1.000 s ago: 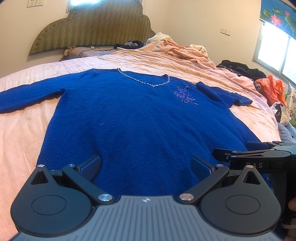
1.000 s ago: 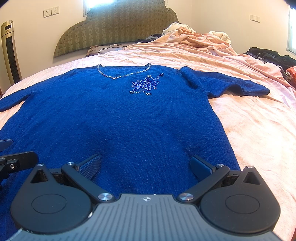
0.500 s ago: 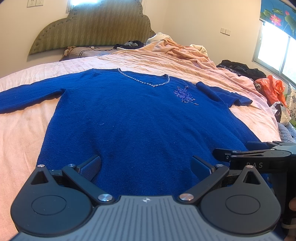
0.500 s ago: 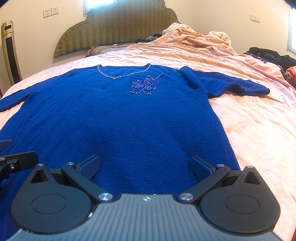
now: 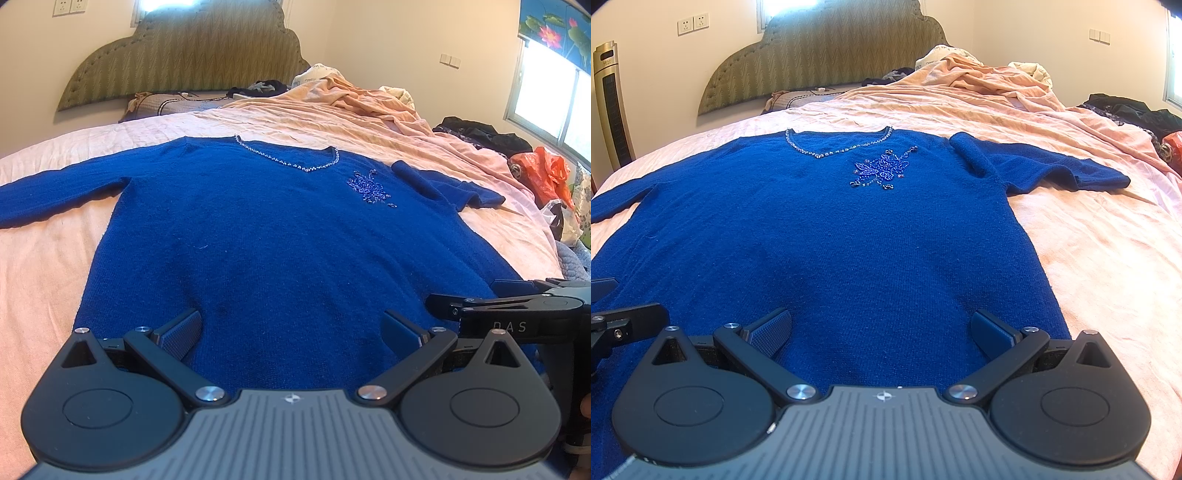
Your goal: Fold small clothes
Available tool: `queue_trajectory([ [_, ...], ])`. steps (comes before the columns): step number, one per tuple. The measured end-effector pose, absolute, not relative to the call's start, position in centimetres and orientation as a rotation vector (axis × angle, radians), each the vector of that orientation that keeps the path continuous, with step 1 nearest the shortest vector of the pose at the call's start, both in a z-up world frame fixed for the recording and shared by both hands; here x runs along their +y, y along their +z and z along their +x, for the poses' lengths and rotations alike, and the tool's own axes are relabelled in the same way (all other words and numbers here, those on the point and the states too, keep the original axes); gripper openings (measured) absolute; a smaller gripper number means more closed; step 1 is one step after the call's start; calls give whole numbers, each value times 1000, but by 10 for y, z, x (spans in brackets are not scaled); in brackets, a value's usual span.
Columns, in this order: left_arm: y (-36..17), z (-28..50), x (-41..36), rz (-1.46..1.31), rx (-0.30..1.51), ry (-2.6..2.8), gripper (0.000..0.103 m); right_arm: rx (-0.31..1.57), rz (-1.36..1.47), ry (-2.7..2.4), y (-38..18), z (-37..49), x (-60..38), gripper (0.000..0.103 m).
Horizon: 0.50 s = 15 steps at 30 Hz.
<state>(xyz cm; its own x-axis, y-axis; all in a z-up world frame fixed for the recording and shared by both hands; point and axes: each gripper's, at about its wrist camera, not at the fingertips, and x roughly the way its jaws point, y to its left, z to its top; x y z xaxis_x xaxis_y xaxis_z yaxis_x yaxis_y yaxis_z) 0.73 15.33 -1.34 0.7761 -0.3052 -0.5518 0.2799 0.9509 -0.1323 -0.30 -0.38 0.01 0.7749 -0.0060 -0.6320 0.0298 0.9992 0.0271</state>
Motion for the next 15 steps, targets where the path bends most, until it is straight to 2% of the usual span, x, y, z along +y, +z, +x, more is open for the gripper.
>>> queue_trajectory([
  [15, -14, 8, 149, -5, 613, -303, 103, 725, 24, 53, 13, 3, -13, 103],
])
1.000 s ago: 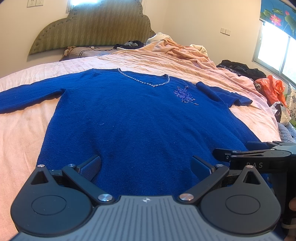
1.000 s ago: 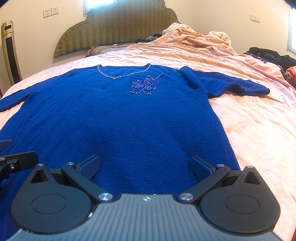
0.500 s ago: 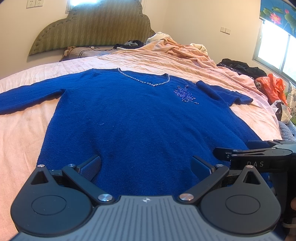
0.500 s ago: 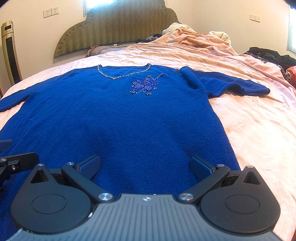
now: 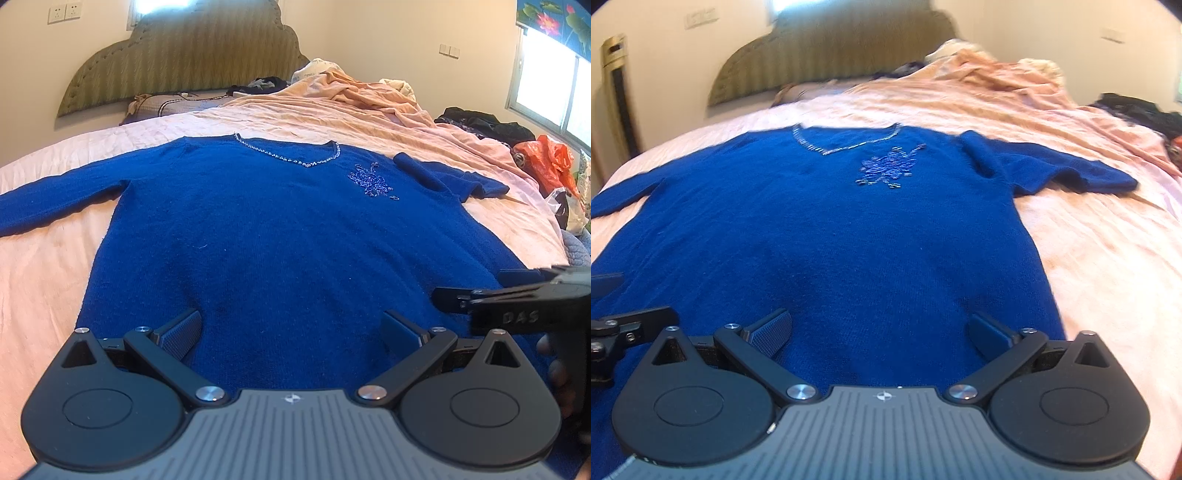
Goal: Fold small clothes
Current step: 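Grasp the sweater sleeve cuff with the right gripper and lift it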
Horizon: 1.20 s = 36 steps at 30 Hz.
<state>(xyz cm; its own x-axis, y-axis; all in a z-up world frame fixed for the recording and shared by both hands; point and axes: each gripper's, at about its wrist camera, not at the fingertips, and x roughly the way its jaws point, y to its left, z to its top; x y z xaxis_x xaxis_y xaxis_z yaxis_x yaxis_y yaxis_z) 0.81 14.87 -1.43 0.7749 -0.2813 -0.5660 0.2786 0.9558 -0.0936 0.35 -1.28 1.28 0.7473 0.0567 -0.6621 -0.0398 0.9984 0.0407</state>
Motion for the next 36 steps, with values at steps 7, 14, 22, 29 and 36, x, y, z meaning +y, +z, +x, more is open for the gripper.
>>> queue_trajectory([
  [7, -13, 8, 151, -31, 608, -314, 103, 381, 353, 51, 81, 8, -135, 103],
  [14, -13, 8, 153, -45, 604, -320, 103, 441, 1020, -116, 45, 98, -324, 90],
  [22, -12, 7, 161, -107, 592, -340, 103, 528, 1115, -47, 9, 152, -334, 86],
  [29, -12, 8, 163, -126, 588, -346, 103, 535, 1151, -31, -9, 157, -345, 76],
  [36, -13, 8, 165, -140, 585, -351, 103, 553, 1122, -68, -13, 160, -338, 44],
])
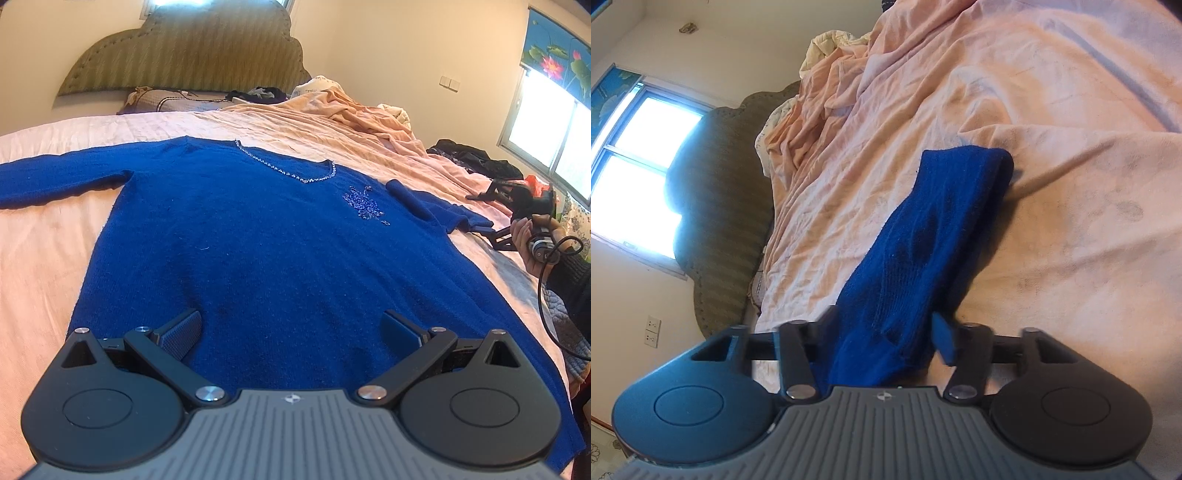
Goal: Fold small clothes
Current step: 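Grasp the sweater sleeve cuff with the right gripper and lift it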
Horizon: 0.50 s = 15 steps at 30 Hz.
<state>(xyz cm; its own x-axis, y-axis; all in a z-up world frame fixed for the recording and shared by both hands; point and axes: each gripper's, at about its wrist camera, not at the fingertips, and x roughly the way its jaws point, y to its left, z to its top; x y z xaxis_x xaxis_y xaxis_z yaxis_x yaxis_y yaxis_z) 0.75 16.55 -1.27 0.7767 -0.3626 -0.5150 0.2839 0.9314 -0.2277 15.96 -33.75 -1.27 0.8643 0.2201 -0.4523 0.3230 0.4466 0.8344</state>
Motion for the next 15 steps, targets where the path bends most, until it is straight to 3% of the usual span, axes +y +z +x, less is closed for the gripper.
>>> queue_trajectory([
  [7, -13, 7, 168, -155, 582, -356, 103, 561, 1166, -94, -20, 163, -339, 40],
  [9, -13, 8, 169, -158, 582, -356, 103, 554, 1158, -114, -22, 165, -340, 14],
  [10, -13, 8, 169, -160, 581, -357, 103, 551, 1138, -135, -21, 165, -339, 10],
  [15, -13, 7, 170, -174, 579, -361, 103, 461, 1147, -143, -2, 158, -329, 10],
])
